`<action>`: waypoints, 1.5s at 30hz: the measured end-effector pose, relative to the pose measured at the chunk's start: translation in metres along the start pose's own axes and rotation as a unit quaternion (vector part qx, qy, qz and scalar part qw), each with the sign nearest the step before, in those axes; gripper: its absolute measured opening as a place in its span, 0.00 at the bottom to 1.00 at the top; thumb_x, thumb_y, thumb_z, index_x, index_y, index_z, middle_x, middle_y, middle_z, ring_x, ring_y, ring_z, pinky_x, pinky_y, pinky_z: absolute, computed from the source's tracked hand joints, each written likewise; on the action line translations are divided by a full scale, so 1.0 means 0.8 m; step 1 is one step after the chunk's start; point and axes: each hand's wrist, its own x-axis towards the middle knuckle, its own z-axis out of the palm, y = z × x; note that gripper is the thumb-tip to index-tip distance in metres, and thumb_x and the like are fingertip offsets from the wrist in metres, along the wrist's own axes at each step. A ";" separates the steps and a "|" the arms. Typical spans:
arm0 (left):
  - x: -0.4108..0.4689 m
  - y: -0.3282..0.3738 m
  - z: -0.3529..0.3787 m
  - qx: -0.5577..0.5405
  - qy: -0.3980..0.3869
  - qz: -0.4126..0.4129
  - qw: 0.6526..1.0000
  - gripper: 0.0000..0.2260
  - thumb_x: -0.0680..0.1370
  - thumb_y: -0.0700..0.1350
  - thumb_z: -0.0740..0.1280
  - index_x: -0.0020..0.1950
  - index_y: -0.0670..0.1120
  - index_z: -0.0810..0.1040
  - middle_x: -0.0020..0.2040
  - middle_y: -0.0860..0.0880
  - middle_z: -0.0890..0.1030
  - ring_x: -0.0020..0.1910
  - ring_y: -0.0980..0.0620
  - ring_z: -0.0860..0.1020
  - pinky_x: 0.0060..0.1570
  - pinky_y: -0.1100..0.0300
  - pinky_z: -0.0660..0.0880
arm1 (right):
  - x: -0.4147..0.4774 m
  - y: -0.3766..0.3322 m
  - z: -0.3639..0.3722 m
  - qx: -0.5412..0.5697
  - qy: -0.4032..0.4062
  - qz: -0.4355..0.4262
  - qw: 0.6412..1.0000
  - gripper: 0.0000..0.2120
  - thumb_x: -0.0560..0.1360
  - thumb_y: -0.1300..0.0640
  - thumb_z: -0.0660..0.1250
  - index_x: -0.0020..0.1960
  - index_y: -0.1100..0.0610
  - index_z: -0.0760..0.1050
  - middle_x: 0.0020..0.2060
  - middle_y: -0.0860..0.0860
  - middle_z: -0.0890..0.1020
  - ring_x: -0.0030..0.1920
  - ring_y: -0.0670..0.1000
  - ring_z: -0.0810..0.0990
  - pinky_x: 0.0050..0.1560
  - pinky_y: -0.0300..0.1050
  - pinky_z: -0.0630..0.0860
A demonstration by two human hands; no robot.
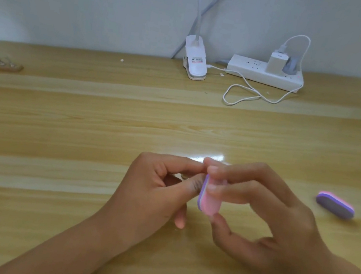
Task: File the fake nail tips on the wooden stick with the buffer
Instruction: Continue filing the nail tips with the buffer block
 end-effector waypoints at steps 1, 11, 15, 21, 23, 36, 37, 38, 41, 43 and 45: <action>0.000 0.000 0.000 -0.001 0.000 0.000 1.000 0.05 0.76 0.44 0.71 0.47 0.50 0.86 0.29 0.56 0.82 0.18 0.57 0.74 0.23 0.74 0.65 | 0.000 0.001 -0.001 0.001 -0.002 -0.004 1.000 0.07 0.73 0.63 0.71 0.51 0.63 0.81 0.56 0.56 0.80 0.65 0.47 0.80 0.65 0.39 0.74; 0.001 0.001 0.000 -0.009 0.006 -0.004 1.000 0.04 0.75 0.44 0.71 0.45 0.46 0.86 0.28 0.56 0.82 0.17 0.57 0.73 0.23 0.74 0.65 | 0.003 0.008 -0.006 0.009 0.020 0.021 1.000 0.08 0.73 0.62 0.70 0.52 0.62 0.80 0.56 0.54 0.79 0.65 0.46 0.79 0.65 0.39 0.74; 0.001 0.000 0.000 -0.019 0.001 -0.011 1.000 0.05 0.74 0.46 0.71 0.45 0.47 0.86 0.29 0.56 0.82 0.17 0.56 0.74 0.23 0.74 0.65 | 0.003 0.008 -0.005 0.019 0.022 0.025 0.999 0.08 0.73 0.62 0.70 0.51 0.62 0.79 0.56 0.54 0.79 0.65 0.48 0.80 0.65 0.41 0.75; 0.001 -0.002 -0.002 -0.021 0.002 -0.022 1.000 0.04 0.74 0.46 0.72 0.44 0.47 0.86 0.34 0.54 0.84 0.18 0.54 0.74 0.23 0.74 0.66 | 0.005 0.014 -0.008 0.040 0.037 0.046 0.997 0.09 0.73 0.62 0.72 0.52 0.59 0.78 0.56 0.53 0.79 0.64 0.48 0.80 0.62 0.43 0.77; 0.001 -0.002 -0.001 -0.023 -0.005 -0.012 1.000 0.05 0.75 0.47 0.71 0.46 0.49 0.86 0.31 0.57 0.83 0.18 0.56 0.74 0.23 0.74 0.66 | 0.003 0.010 -0.002 0.042 0.025 0.019 0.999 0.10 0.73 0.62 0.71 0.53 0.58 0.78 0.56 0.54 0.79 0.64 0.49 0.80 0.64 0.42 0.75; 0.001 -0.003 -0.003 -0.032 0.003 -0.029 0.999 0.05 0.75 0.45 0.70 0.44 0.46 0.85 0.39 0.49 0.85 0.18 0.52 0.74 0.22 0.73 0.65 | 0.006 0.020 -0.011 0.048 0.049 0.063 0.996 0.10 0.73 0.66 0.72 0.52 0.58 0.77 0.52 0.52 0.80 0.62 0.50 0.81 0.62 0.44 0.77; 0.001 -0.002 -0.003 -0.031 0.002 -0.029 0.999 0.05 0.75 0.45 0.70 0.44 0.47 0.85 0.40 0.48 0.85 0.18 0.52 0.74 0.22 0.72 0.65 | 0.006 0.024 -0.014 0.072 0.062 0.089 0.991 0.12 0.72 0.68 0.71 0.54 0.58 0.77 0.50 0.53 0.80 0.61 0.52 0.82 0.62 0.46 0.78; 0.001 -0.002 -0.003 -0.026 0.003 -0.026 0.999 0.04 0.74 0.45 0.70 0.43 0.47 0.85 0.40 0.48 0.85 0.19 0.52 0.75 0.22 0.72 0.65 | 0.006 0.026 -0.017 0.092 0.072 0.106 0.987 0.14 0.73 0.68 0.71 0.56 0.59 0.77 0.49 0.55 0.80 0.59 0.54 0.83 0.63 0.47 0.77; 0.000 -0.003 -0.002 0.016 0.021 -0.012 1.000 0.02 0.74 0.45 0.74 0.42 0.48 0.85 0.33 0.51 0.84 0.19 0.54 0.75 0.23 0.73 0.64 | 0.008 0.021 -0.017 0.070 0.060 0.090 0.992 0.13 0.75 0.63 0.71 0.59 0.60 0.78 0.52 0.55 0.80 0.58 0.56 0.83 0.62 0.46 0.78; -0.001 -0.003 0.000 0.055 0.034 0.005 0.998 0.01 0.73 0.42 0.74 0.43 0.47 0.86 0.28 0.55 0.81 0.18 0.58 0.74 0.24 0.72 0.64 | 0.007 0.017 -0.015 0.009 0.030 0.050 0.998 0.12 0.75 0.60 0.70 0.58 0.59 0.79 0.55 0.54 0.80 0.59 0.52 0.82 0.61 0.43 0.77; -0.002 -0.002 0.002 0.086 0.037 0.032 0.995 0.02 0.73 0.41 0.75 0.43 0.47 0.86 0.31 0.55 0.81 0.20 0.58 0.75 0.26 0.71 0.66 | 0.005 0.016 -0.015 -0.029 0.014 0.030 0.999 0.11 0.74 0.60 0.72 0.57 0.59 0.80 0.55 0.55 0.81 0.60 0.47 0.81 0.60 0.38 0.75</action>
